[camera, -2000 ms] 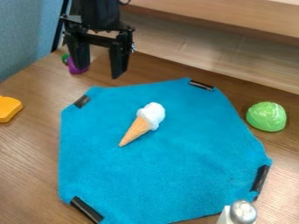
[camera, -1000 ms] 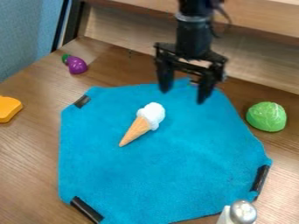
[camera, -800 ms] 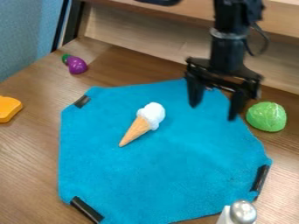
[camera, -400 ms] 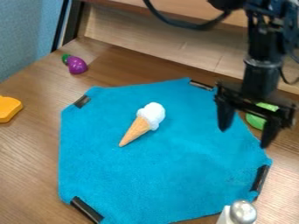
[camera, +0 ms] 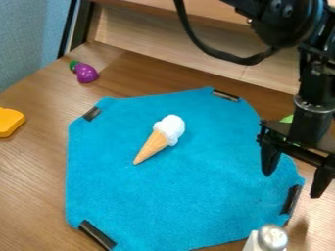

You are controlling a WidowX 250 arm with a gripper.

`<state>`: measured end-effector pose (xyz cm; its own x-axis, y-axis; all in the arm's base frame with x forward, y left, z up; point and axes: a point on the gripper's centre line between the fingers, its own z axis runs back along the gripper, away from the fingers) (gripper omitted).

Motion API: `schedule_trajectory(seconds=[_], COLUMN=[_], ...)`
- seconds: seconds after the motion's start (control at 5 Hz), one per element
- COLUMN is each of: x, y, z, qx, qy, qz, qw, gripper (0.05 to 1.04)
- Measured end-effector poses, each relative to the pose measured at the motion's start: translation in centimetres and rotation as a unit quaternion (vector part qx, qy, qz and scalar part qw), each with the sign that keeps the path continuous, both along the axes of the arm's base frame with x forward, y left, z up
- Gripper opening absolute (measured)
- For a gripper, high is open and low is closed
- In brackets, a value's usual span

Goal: Fold the cloth from right to left

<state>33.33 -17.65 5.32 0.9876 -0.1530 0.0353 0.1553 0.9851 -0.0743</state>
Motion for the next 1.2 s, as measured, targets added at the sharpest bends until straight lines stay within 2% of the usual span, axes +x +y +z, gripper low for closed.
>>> schedule_trajectory(seconds=[0.4,0.6,1.0,1.2], x=[-0.6,-0.8,-0.5,-0.7], y=[-0.2,0.0,-0.3,-0.2], z=[-1.6,-2.8,-2.8,-2.8], qx=[0.023,0.034,0.036,0.036], qy=[-0.01,0.002,-0.012,-0.01], qz=[-0.002,0.004,0.015,0.013], qw=[0.9997,0.9994,0.9991,0.9992], gripper=[0.999,0.945,0.364,0.161])
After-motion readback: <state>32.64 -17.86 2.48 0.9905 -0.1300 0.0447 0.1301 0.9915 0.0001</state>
